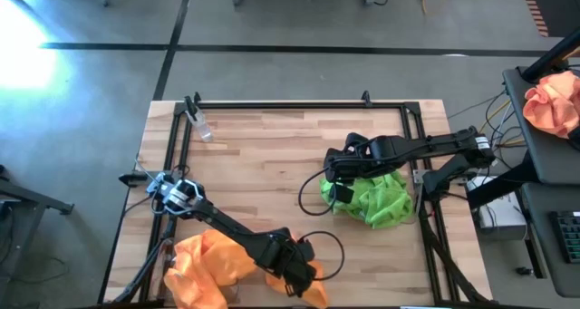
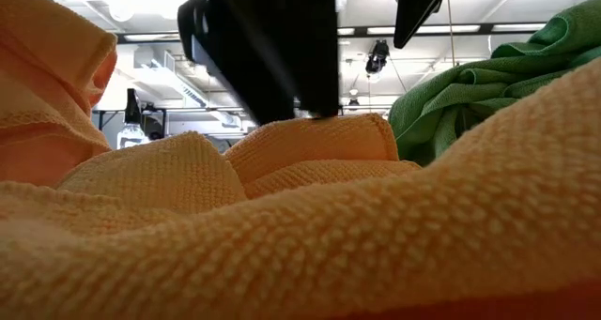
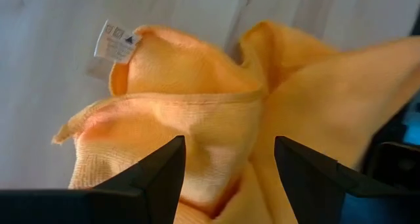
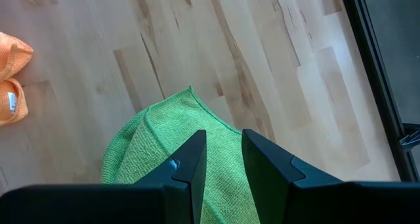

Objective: Sort microfiber towel by color & place in baskets
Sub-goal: Put the yellow towel into the left transparent bin

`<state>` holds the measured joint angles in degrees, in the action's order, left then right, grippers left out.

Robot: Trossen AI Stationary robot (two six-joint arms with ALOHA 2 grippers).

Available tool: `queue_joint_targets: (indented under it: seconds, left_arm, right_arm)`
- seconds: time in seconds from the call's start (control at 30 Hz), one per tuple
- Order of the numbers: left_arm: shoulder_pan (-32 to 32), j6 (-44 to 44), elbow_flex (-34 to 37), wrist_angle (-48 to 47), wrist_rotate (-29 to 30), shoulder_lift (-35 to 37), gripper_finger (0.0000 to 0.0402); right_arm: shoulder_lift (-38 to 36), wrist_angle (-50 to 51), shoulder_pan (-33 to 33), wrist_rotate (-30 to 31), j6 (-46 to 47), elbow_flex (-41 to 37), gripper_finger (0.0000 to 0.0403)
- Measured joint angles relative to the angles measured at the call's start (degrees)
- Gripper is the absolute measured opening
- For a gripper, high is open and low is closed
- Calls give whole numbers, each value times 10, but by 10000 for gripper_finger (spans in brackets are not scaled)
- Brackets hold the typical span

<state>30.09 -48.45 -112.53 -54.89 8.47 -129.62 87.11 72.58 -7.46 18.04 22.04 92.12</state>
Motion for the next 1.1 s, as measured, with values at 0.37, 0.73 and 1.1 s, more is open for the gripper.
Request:
queue_joint_targets:
  seconds: [0.37,0.73,1.1]
  left_arm:
    - [-4,34,43,16,1,0,217]
    - [-10,53,48,20,61,0,205]
    - [-9,29,89,33,46,0,186]
  right_arm:
    - [0,0,0,0,-1,0,91]
    - [0,-1,0,0,-2,0,91]
    - [0,-1,0,0,-8,0,91]
